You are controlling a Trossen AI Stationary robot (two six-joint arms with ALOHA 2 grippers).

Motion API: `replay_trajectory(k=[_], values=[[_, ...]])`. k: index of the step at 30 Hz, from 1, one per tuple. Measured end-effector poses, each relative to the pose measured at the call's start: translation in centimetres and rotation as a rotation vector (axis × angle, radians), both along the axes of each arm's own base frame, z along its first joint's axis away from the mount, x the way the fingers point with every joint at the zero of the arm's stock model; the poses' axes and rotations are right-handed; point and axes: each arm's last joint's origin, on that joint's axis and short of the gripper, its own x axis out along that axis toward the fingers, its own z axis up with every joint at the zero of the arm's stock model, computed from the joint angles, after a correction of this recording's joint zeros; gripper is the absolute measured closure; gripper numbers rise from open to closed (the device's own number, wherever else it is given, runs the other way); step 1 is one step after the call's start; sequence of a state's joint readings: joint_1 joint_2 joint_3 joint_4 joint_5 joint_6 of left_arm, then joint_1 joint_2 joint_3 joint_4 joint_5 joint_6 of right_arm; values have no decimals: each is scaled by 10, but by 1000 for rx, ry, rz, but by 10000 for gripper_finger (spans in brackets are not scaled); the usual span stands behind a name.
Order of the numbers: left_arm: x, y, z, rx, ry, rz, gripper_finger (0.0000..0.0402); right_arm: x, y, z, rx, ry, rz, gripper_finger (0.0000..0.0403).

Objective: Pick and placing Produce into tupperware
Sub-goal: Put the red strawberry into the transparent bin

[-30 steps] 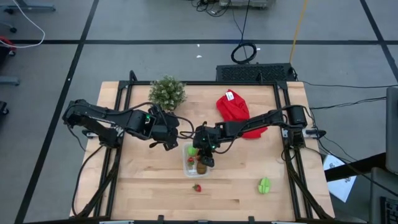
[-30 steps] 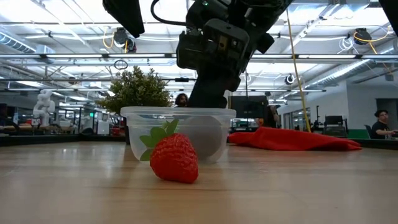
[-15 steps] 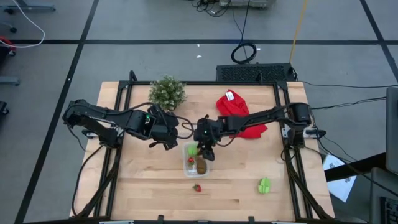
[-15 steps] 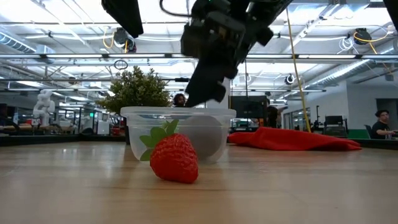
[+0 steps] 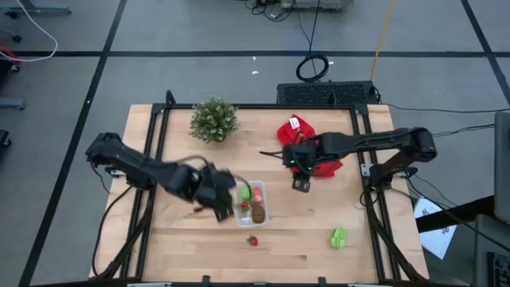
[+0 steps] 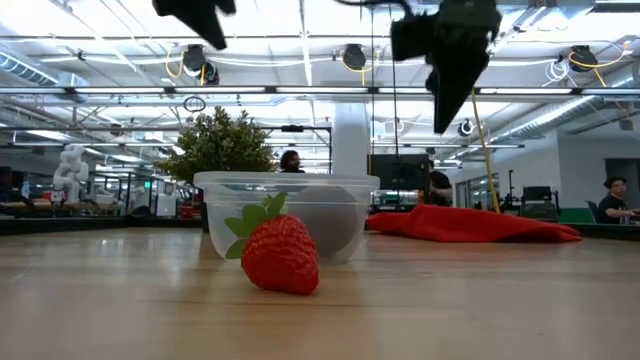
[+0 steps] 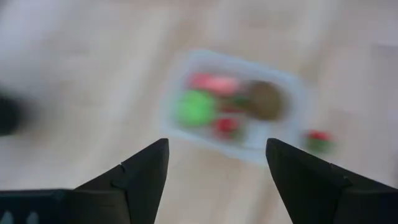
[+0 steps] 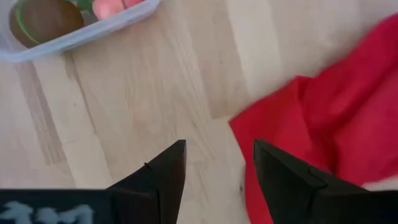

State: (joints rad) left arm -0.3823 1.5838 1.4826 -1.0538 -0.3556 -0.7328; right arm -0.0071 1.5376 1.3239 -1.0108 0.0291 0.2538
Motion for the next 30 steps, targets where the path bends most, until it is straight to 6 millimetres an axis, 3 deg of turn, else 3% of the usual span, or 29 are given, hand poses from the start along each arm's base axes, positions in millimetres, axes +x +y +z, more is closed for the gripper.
replay_trajectory(k=[6,14,21,30], values=[[29,-50,-24,-189,-102,-144,128,-18,-2,27,-36,-111,-2,227],[56,-87,-78,-257,-67,-140,128,-36,-4,51,-101,-216,14,227],[70,-104,-120,-343,-3,-119,128,-45,-4,63,-102,-283,11,227],[73,-103,-137,-273,11,-62,128,-45,-4,66,-90,-312,-13,227]])
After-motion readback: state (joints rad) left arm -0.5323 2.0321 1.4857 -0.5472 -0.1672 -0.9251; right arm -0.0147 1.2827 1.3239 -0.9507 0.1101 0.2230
